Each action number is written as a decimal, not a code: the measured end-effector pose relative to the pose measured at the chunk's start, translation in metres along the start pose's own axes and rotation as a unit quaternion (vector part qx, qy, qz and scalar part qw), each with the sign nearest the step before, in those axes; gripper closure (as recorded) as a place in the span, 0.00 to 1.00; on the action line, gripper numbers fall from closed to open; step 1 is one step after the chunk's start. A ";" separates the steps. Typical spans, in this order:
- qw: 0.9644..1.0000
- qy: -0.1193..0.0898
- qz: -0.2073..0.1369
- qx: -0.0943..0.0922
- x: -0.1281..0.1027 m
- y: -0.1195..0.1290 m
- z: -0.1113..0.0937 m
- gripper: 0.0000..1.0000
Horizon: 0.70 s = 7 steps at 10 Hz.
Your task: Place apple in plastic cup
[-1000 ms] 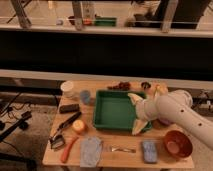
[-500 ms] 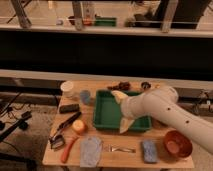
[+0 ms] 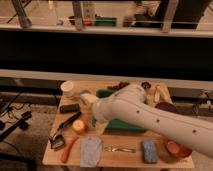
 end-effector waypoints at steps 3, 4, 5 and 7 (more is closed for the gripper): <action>0.998 -0.032 -0.051 -0.025 -0.034 -0.014 0.036 0.00; 0.998 -0.033 -0.053 -0.026 -0.036 -0.014 0.037 0.00; 0.998 -0.031 -0.050 -0.025 -0.033 -0.014 0.035 0.00; 0.998 -0.033 -0.049 -0.027 -0.035 -0.013 0.037 0.00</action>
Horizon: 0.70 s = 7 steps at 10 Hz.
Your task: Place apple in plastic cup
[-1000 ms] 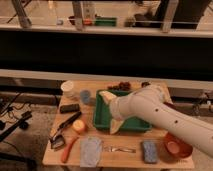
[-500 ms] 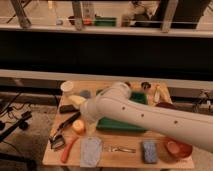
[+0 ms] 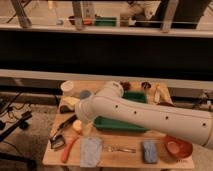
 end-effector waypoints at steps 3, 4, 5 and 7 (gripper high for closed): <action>1.000 -0.009 0.014 -0.011 0.001 -0.011 0.026 0.00; 1.000 -0.014 0.017 -0.020 0.002 -0.020 0.043 0.00; 0.999 -0.018 0.019 -0.030 0.005 -0.026 0.058 0.00; 0.998 -0.028 0.038 -0.049 0.014 -0.021 0.077 0.00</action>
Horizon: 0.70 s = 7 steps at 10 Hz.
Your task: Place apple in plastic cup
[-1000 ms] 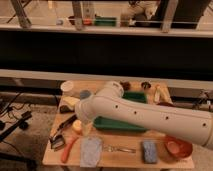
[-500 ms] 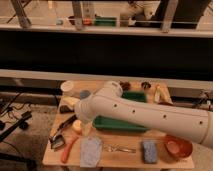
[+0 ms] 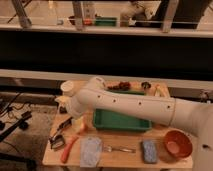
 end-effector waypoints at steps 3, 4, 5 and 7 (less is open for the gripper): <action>0.999 -0.018 0.039 -0.022 0.009 0.013 0.015 0.00; 0.998 -0.023 0.048 -0.030 0.011 0.016 0.019 0.00; 0.997 -0.025 0.053 -0.040 0.012 0.018 0.023 0.00; 0.996 -0.014 0.035 -0.082 0.014 0.019 0.034 0.00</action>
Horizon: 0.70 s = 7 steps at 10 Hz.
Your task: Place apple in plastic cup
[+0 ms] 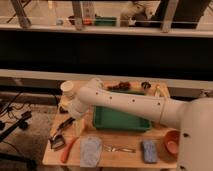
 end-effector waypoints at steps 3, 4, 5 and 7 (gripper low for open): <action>0.997 0.016 -0.004 -0.075 0.008 0.001 0.017 0.00; 0.996 0.011 0.006 -0.086 0.014 0.001 0.022 0.00; 0.996 0.008 0.026 -0.089 0.024 0.004 0.023 0.00; 0.994 0.002 0.057 -0.095 0.036 0.010 0.026 0.00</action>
